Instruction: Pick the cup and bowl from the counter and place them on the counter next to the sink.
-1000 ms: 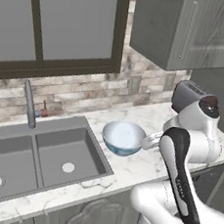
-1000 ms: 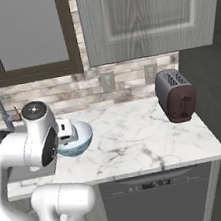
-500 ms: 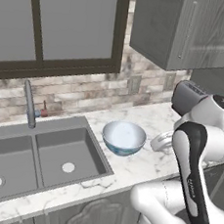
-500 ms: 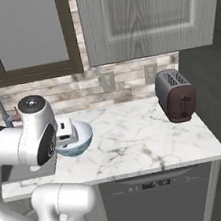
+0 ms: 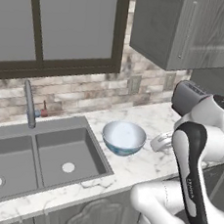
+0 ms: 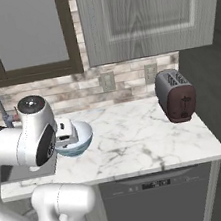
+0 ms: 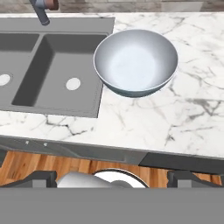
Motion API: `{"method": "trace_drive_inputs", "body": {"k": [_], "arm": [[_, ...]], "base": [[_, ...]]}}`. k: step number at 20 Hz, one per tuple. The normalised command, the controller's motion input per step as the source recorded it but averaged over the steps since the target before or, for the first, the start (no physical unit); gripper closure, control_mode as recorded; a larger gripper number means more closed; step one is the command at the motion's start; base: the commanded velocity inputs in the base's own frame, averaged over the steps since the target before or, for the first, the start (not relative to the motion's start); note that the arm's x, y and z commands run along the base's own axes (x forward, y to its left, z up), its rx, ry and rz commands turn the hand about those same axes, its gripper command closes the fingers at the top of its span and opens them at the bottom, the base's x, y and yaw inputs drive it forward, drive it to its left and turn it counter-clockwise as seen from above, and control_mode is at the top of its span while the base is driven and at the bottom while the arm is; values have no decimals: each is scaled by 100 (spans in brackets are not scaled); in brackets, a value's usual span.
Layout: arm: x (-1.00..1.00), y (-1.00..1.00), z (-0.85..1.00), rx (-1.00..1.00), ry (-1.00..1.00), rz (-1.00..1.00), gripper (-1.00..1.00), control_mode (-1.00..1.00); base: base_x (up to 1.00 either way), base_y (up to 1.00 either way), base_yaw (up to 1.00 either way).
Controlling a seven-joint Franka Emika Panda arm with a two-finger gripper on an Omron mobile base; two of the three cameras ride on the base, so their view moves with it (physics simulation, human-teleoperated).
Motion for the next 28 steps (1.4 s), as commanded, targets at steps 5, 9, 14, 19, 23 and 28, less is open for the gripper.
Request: {"method": "trace_drive_inputs", "body": {"k": [5,9,14,19,23,28], "arm": [[0,0,0,0,0,0,-100,-100],[0,0,0,0,0,0,-100,100],[0,0,0,0,0,0,-100,100],[0,0,0,0,0,0,-100,100],[0,0,0,0,0,0,-100,100],[0,0,0,0,0,0,-100,100]], "base": [[0,0,0],[-9,0,0],[-89,0,0],[-95,0,0],[-32,6,2],[-32,43,22]]}}
